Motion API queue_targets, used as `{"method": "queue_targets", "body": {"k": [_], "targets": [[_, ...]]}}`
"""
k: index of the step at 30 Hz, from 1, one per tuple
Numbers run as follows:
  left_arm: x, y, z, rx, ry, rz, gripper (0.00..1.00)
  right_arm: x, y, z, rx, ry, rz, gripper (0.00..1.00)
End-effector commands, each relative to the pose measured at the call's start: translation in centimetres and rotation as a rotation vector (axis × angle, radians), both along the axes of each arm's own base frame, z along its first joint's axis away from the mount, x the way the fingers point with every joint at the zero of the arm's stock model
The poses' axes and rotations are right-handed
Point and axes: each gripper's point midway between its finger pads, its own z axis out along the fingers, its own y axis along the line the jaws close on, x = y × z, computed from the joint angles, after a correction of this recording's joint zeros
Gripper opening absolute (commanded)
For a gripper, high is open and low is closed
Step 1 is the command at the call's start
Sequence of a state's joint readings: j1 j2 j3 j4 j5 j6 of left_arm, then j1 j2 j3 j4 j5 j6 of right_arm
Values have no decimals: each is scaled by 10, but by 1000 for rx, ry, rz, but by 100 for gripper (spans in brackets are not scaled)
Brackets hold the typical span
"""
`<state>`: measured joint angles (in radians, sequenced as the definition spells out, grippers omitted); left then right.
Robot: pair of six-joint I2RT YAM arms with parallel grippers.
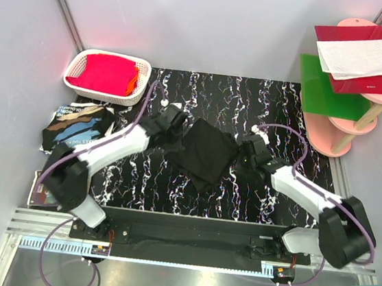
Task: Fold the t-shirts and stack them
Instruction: Smooth out wrinkles on the folded tshirt
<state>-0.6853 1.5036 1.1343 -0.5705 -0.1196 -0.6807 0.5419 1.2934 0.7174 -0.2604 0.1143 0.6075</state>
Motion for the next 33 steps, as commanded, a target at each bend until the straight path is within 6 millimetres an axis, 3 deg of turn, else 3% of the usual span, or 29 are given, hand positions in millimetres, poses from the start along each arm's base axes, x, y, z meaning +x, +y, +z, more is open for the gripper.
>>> {"method": "queue_targets", "body": {"k": [1,2,7,9,12,16,17,18,20,21,22,23,24,26,27,30,33], "targets": [[31,53,-41,276,140,122,0,5,-2,-23,-12,81,-73,0],[35,55,-45,285,160,126,0,4,-1,-32,-23,111,-73,0],[59,55,-66,326,208,152,0,13,9,-44,-30,158,-59,0],[62,58,-74,345,234,158,0,13,11,-52,-40,184,-49,0],[56,45,-92,298,308,115,0,21,14,-56,-61,186,-34,0],[32,24,-112,206,385,63,0,44,25,-53,-77,157,-8,0],[26,19,-115,183,393,51,0,47,26,-61,-90,173,1,0],[21,11,-112,161,377,34,0,58,32,-56,-90,150,17,0],[-6,2,-117,130,418,10,0,66,39,-65,-101,161,42,0],[-16,-13,-108,102,389,-23,0,72,42,-66,-106,153,61,0],[-34,-17,-111,82,415,-27,0,85,51,-57,-91,124,72,0],[-43,-24,-107,62,411,-38,0,88,57,-64,-83,137,94,0],[-55,-41,-95,27,379,-82,0,103,68,-54,-62,100,117,0],[-74,-59,-88,-25,380,-102,0,112,80,-59,-43,103,144,0],[-87,-73,-81,-43,365,-144,0,126,87,-48,-32,68,151,0],[-97,-85,-74,-54,359,-146,0,137,100,-49,-14,60,185,0],[-100,-84,-67,-63,343,-140,0,150,102,-34,-27,8,188,0]]}}
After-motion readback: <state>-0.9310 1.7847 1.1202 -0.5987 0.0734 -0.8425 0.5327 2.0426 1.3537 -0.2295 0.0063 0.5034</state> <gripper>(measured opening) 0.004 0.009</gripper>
